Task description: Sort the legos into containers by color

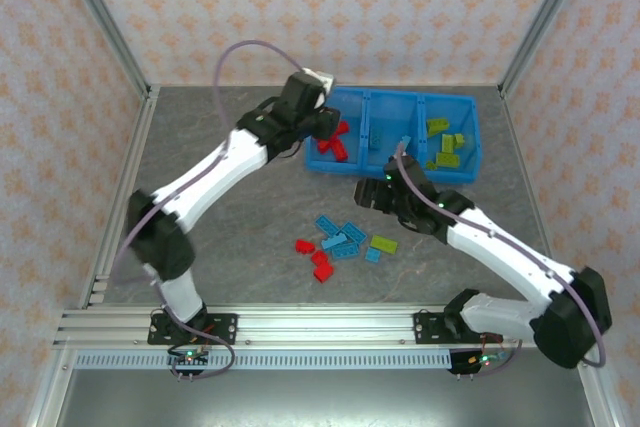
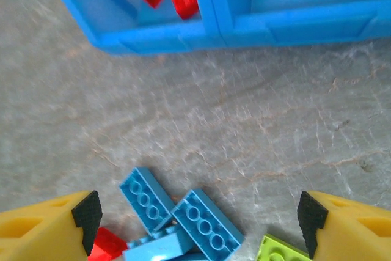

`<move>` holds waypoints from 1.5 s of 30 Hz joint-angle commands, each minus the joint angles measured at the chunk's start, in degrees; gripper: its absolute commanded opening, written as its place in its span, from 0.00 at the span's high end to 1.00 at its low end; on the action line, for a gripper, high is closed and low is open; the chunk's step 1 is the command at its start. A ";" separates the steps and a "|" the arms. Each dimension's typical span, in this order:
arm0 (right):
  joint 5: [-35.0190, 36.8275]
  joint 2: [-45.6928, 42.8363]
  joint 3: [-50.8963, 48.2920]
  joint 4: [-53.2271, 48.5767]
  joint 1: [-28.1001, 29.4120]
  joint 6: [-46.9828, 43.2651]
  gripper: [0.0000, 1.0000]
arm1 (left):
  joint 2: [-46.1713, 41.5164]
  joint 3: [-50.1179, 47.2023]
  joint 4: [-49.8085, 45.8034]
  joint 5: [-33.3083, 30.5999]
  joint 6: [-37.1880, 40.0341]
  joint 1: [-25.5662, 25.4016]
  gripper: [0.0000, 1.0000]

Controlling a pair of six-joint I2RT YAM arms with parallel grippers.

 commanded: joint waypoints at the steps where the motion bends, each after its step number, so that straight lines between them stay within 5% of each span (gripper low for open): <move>1: -0.05 9.05 6.30 -1.87 4.24 -6.38 0.15 | -11.66 -10.21 0.30 -0.83 4.58 -0.92 0.55; 10: -1.23 31.41 17.61 -4.60 12.80 -17.09 0.22 | -38.14 -32.39 -6.99 -1.58 23.65 -0.96 0.51; 15: -0.13 35.80 18.78 -6.23 14.51 -17.33 0.27 | -41.05 -34.24 -6.14 -0.43 25.27 -1.27 0.35; 21: 3.50 38.30 20.82 -7.81 14.51 -18.75 0.47 | -40.90 -36.63 -3.45 0.82 27.13 0.63 0.00; 26: 5.72 39.87 24.73 -8.15 14.49 -19.91 0.71 | -41.93 -41.66 0.63 -0.34 29.85 0.66 0.00; 35: 9.40 29.05 22.17 -2.13 12.24 -14.11 0.75 | -41.72 -47.16 5.55 -6.37 33.01 -0.91 0.00; 45: 21.66 19.60 21.39 2.05 4.17 -13.50 0.76 | -41.42 -42.76 7.40 6.77 28.11 -1.01 0.00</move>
